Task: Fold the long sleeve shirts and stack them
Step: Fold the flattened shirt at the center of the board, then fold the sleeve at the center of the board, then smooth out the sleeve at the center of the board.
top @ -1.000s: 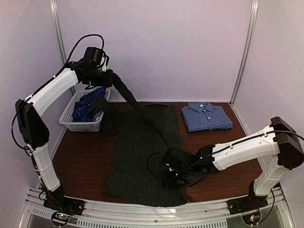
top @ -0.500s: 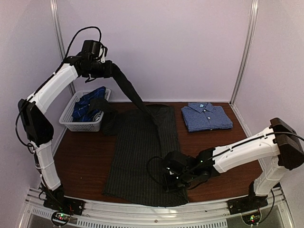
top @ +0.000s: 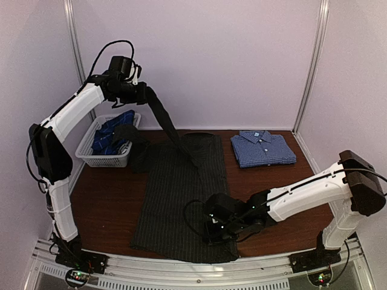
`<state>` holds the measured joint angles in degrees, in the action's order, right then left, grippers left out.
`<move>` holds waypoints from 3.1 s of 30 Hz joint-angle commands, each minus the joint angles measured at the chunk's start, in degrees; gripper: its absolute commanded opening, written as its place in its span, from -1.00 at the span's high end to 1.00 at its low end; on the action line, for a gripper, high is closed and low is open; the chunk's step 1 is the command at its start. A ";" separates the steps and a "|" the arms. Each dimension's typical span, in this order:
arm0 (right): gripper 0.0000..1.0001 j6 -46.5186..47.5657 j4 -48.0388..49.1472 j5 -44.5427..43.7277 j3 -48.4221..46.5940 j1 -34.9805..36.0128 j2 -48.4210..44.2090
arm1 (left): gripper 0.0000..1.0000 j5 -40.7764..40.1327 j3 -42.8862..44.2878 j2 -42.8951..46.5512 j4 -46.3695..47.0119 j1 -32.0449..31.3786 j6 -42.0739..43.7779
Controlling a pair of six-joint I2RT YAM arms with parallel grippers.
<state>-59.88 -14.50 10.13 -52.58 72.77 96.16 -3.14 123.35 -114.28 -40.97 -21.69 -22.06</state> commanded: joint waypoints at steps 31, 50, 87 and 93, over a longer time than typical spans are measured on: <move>0.43 -4.13 -0.86 -4.41 5.50 0.10 -8.91 | 1.00 33.52 -36.04 17.47 15.49 -10.26 8.48; 0.27 -12.26 -12.18 -21.78 2.52 1.70 -21.10 | 1.00 30.87 -53.54 23.09 24.06 -24.84 9.53; 0.00 0.31 -5.68 -17.33 -0.36 -17.06 -14.24 | -0.19 33.84 -48.21 2.19 16.27 -29.11 3.00; 0.01 -0.35 -5.24 -17.76 1.71 -17.73 -16.53 | -0.19 37.16 -47.78 0.85 16.27 -29.37 2.90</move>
<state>-59.90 -21.17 -7.27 -51.99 55.46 82.06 30.00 73.60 -112.25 -24.86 -50.70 -18.63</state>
